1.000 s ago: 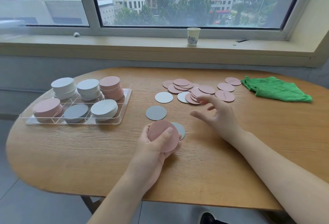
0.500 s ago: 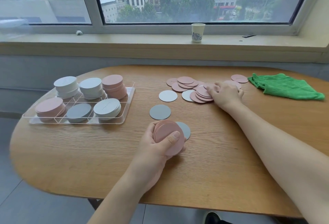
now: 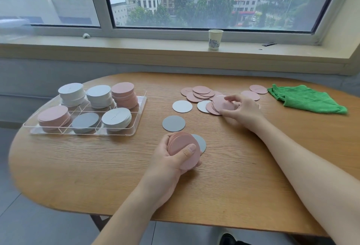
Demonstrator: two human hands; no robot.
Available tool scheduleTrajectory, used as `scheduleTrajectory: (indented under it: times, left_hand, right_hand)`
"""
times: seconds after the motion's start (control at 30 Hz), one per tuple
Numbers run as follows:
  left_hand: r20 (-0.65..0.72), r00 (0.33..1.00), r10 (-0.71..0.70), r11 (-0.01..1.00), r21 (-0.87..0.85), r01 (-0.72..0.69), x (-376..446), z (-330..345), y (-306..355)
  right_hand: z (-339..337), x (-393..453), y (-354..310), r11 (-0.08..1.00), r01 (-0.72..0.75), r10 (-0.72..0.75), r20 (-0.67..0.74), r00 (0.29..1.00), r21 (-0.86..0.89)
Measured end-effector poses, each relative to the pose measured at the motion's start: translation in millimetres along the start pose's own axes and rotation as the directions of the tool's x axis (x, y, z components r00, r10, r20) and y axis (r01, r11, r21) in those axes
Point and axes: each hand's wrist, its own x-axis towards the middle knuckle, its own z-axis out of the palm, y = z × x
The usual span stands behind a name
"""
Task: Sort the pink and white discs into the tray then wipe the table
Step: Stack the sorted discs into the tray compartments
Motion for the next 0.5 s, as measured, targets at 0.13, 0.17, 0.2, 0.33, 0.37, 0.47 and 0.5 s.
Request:
scheduleTrajectory:
  times: [0.13,0.17,0.2,0.33,0.37,0.47,0.5]
  left_hand:
    - [-0.005,1.0,0.002,1.0,0.004,-0.002,-1,1,2]
    - [-0.007,1.0,0.003,1.0,0.0,-0.003,-1,1,2]
    - [-0.01,1.0,0.002,1.0,-0.004,-0.003,-1,1,2]
    - [-0.013,1.0,0.008,0.999,-0.033,-0.009,-2,3,2]
    - [-0.016,1.0,0.012,0.999,-0.041,-0.013,-3,4,2]
    - [-0.041,0.999,0.024,0.997,-0.073,-0.027,-4,5,3]
    - [-0.051,0.998,0.026,0.996,-0.084,-0.03,-4,5,4]
  right_hand:
    - [2,-14,2,0.988,0.147,-0.147,-0.007,0.989,0.047]
    - [1,-18,1,0.985,0.15,-0.149,-0.025,0.989,0.085]
    - [1,-21,0,0.98,0.143,-0.138,-0.049,0.989,0.141]
    - [-2,-45,-13,0.886,0.127,-0.092,-0.101,0.991,0.446]
    - [-2,-51,-18,0.858,0.134,-0.098,-0.099,0.99,0.497]
    - [-3,-74,-41,0.751,0.137,-0.131,-0.058,0.99,0.645]
    - [-3,-82,-48,0.721,0.128,-0.145,-0.033,0.989,0.681]
